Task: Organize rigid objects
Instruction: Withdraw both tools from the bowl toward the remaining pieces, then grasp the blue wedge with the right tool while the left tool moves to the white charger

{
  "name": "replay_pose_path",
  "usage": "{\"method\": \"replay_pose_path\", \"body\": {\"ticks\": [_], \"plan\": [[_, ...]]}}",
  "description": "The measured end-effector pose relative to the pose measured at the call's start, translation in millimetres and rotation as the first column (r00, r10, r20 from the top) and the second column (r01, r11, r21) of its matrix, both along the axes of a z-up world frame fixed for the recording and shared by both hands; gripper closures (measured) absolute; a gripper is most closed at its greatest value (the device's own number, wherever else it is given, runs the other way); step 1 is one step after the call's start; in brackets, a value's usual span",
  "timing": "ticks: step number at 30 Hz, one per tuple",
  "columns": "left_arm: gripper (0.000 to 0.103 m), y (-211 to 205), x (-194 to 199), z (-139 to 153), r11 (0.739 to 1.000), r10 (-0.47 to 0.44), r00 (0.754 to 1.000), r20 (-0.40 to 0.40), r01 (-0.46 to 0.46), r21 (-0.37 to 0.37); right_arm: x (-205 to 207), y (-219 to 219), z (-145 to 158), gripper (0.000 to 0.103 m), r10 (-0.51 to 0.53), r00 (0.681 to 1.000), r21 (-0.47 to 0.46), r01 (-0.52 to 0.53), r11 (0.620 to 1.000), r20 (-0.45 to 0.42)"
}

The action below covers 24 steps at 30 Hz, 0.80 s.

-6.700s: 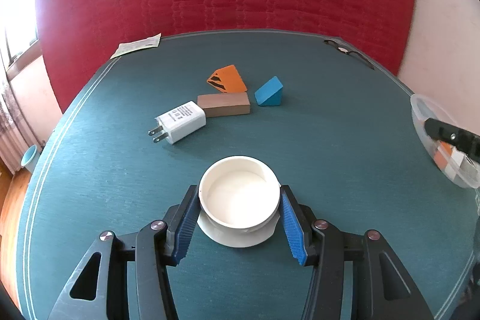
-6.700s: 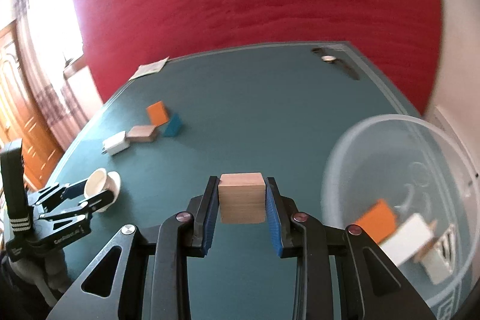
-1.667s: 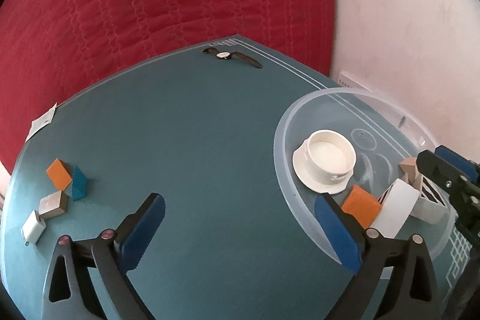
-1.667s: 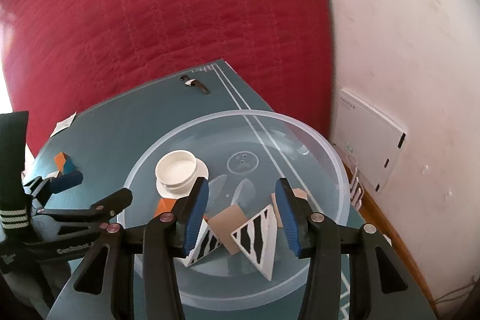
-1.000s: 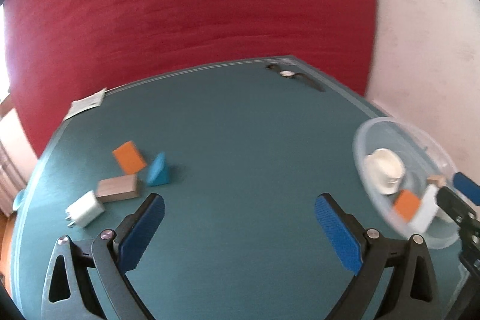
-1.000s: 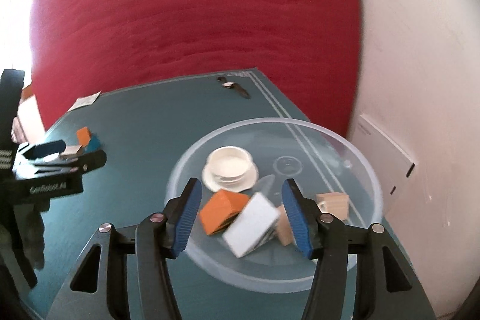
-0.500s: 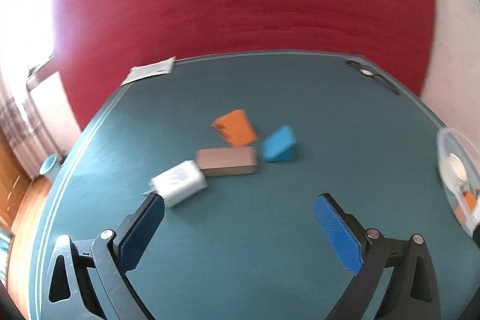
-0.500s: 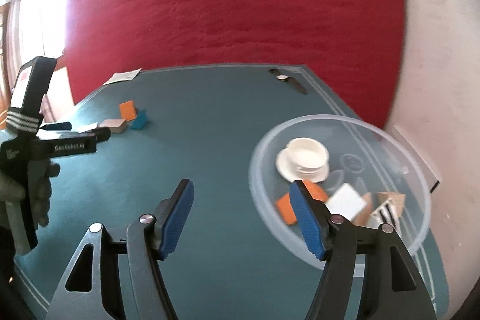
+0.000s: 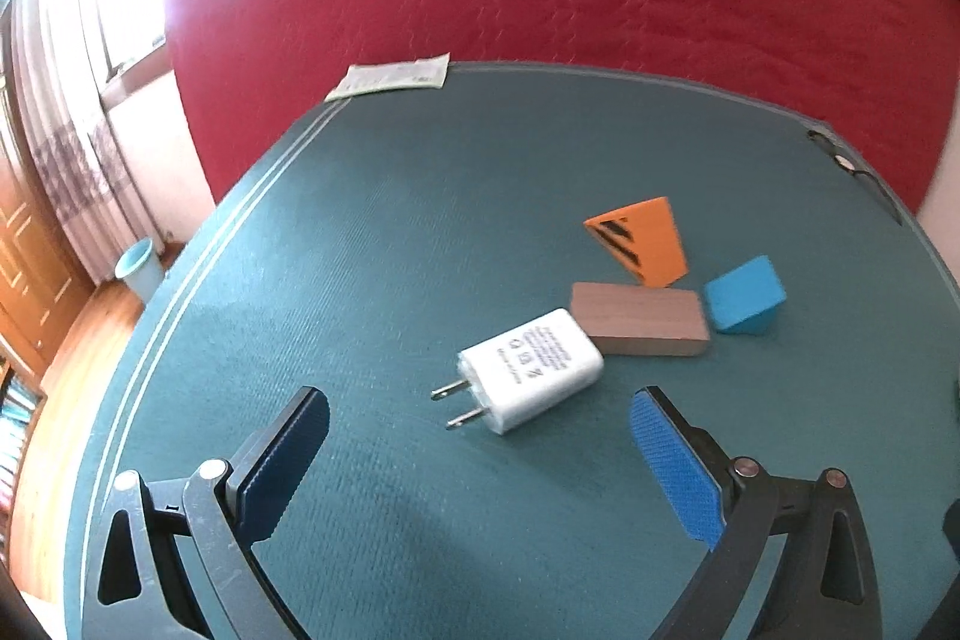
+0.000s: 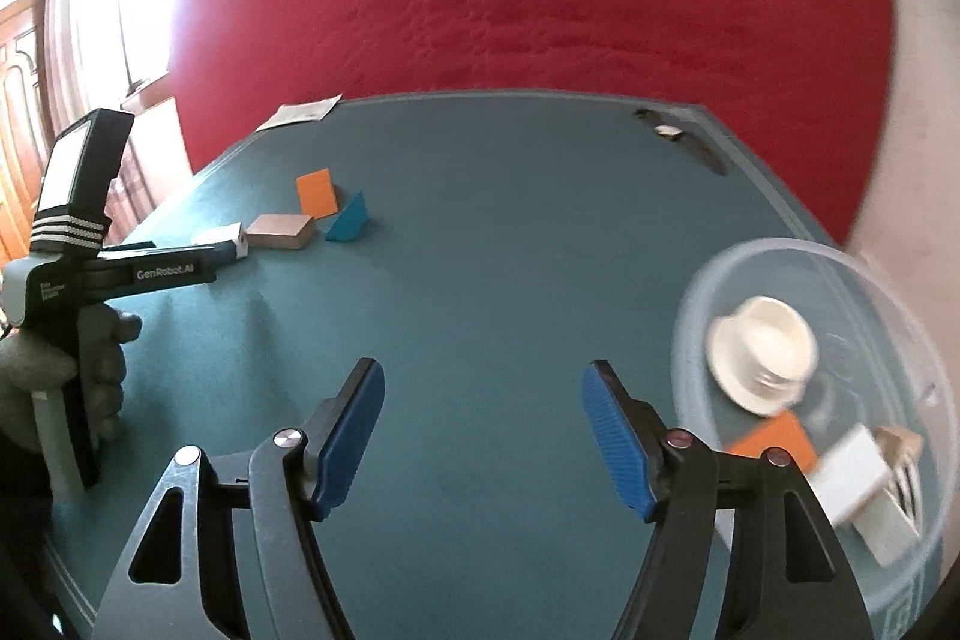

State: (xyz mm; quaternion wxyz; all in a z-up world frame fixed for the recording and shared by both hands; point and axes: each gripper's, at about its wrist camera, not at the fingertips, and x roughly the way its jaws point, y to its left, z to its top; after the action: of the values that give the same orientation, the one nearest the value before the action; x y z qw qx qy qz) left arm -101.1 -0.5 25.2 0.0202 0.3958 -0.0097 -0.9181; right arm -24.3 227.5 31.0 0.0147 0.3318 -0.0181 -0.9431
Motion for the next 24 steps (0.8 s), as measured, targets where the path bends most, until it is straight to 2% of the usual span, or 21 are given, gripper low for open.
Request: {"method": "replay_pose_path", "body": {"ticks": [12,17,20,24], "plan": [[0.001,1,-21,-3,1.000,-0.003,0.999,0.050,0.003,0.004,-46,-14,-10,0.033,0.048,0.998,-0.072,-0.045,0.996,0.050],[0.001,-9,-31,-11,0.999,0.008,0.994,0.111,-0.013,0.040,-55,-14,-15,0.033,0.053,0.995,-0.090,-0.045,0.995,0.083],[0.006,-9,-28,-10,0.999,-0.008,0.995,0.096,0.005,0.035,-63,-17,-16,0.033,0.056,0.994,-0.085,-0.048,0.995,0.092],[0.022,-4,-22,-7,0.998,-0.055,0.996,0.069,0.053,0.035,-73,-25,-17,0.033,0.072,0.991,-0.081,-0.063,0.995,0.109]]}}
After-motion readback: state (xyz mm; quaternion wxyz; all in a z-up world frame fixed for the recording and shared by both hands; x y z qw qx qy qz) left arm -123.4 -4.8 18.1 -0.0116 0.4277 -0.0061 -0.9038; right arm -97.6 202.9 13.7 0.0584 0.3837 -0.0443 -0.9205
